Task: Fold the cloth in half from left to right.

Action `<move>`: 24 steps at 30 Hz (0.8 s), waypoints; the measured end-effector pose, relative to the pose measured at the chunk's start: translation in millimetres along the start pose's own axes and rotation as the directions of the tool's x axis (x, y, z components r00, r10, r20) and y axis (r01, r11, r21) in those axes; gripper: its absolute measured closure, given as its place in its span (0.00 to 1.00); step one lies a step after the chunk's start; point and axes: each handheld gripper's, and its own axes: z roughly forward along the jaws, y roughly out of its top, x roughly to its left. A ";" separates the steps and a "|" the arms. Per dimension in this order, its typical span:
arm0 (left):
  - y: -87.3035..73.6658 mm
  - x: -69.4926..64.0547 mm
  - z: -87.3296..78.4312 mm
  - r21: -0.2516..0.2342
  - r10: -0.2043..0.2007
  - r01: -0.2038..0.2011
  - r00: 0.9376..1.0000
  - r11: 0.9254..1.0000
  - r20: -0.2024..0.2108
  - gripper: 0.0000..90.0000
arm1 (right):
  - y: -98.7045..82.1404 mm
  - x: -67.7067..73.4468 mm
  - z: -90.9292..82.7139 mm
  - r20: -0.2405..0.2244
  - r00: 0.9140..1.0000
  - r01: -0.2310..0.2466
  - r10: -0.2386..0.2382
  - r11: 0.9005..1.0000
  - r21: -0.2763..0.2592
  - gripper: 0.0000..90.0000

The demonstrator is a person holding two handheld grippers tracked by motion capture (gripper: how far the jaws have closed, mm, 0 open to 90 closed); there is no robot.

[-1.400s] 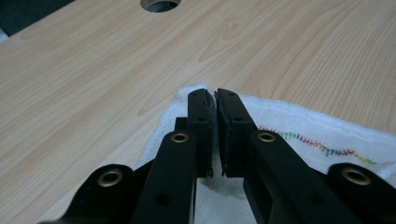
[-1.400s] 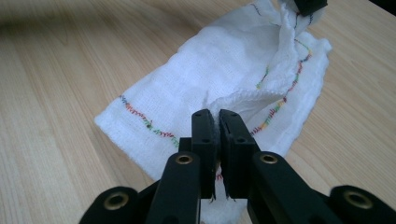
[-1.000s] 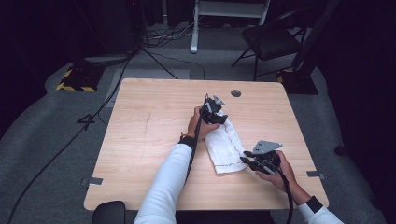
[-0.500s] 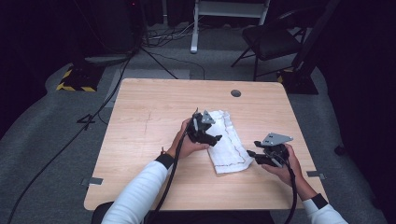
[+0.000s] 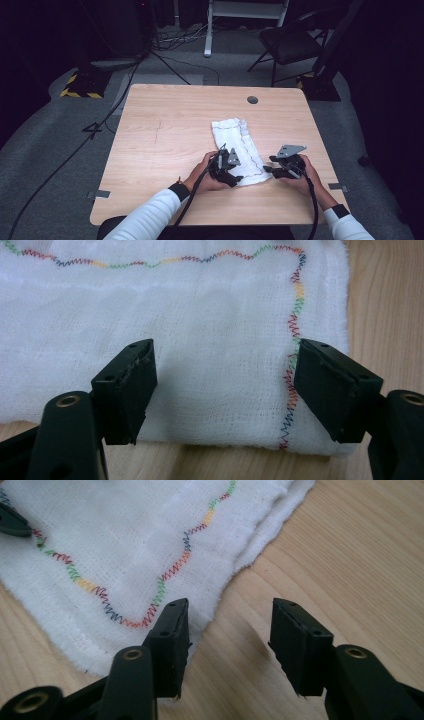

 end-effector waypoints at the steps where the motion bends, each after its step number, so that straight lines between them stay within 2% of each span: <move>1: -0.8 0.5 -0.7 0.002 0.011 -0.011 1.000 1.000 -0.001 0.30 | -0.2 0.0 -0.2 -0.001 1.000 -0.002 0.002 1.000 0.002 0.57; 7: -7.6 0.5 -4.8 0.006 0.004 -0.004 1.000 1.000 0.009 0.31 | 0.2 5.8 -0.9 -0.016 1.000 0.009 -0.009 1.000 0.009 0.59; 12: -15.0 2.1 -10.5 0.005 -0.001 0.001 1.000 1.000 0.022 0.31 | 0.2 17.3 -1.4 -0.031 0.999 0.024 -0.024 1.000 0.001 0.60; 15: -20.6 -1.7 -16.1 0.007 0.001 -0.001 1.000 1.000 0.013 0.32 | 0.7 24.9 -2.2 -0.038 0.999 0.034 -0.034 0.999 0.002 0.60; 24: -40.2 -16.2 -34.1 0.006 -0.005 0.004 1.000 1.000 0.023 0.32 | 1.3 53.5 -6.2 -0.084 0.995 0.062 -0.061 0.998 0.005 0.60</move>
